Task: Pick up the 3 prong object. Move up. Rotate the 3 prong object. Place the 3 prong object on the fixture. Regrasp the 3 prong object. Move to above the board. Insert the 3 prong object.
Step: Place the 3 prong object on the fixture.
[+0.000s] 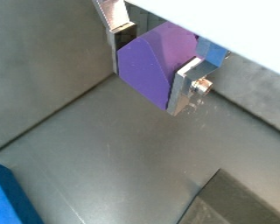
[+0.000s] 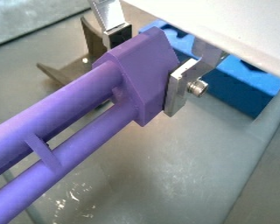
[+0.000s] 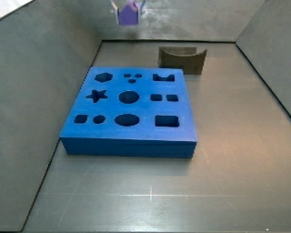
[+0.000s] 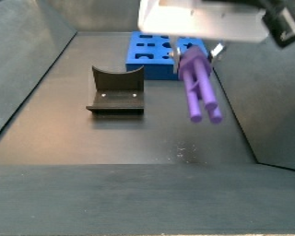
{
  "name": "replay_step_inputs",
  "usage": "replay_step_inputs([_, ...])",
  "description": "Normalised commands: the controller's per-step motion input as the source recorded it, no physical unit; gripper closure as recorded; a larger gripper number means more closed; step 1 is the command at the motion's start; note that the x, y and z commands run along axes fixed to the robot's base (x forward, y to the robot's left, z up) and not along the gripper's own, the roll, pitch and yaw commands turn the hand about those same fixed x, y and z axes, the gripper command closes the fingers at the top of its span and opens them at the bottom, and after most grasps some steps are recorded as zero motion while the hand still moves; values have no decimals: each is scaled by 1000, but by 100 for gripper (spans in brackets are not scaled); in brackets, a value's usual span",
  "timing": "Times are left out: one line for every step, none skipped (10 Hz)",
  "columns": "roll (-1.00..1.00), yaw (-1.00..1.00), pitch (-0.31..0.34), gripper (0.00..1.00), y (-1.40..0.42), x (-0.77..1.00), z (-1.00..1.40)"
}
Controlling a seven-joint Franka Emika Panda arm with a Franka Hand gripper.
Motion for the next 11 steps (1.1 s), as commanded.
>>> replay_step_inputs([-82, 21, 10, 100, -12, -29, 1000])
replay_step_inputs([-98, 22, 11, 100, -12, -23, 802])
replay_step_inputs([-108, 20, 14, 100, -11, -15, 649])
replay_step_inputs([-118, 17, 20, 100, -9, -8, 499])
replay_step_inputs([-126, 11, 29, 100, -5, -1, 348])
replay_step_inputs([-93, 102, 54, 100, -829, 1000, 344])
replay_step_inputs([-86, 94, 79, 100, -824, 1000, 278])
replay_step_inputs([-34, 88, 112, 100, -744, 1000, 240])
replay_step_inputs([-28, 63, 123, 100, -656, 1000, 221])
replay_step_inputs([-23, 47, 134, 100, -552, 1000, 190])
replay_step_inputs([-15, 36, 137, 100, -469, 1000, 159])
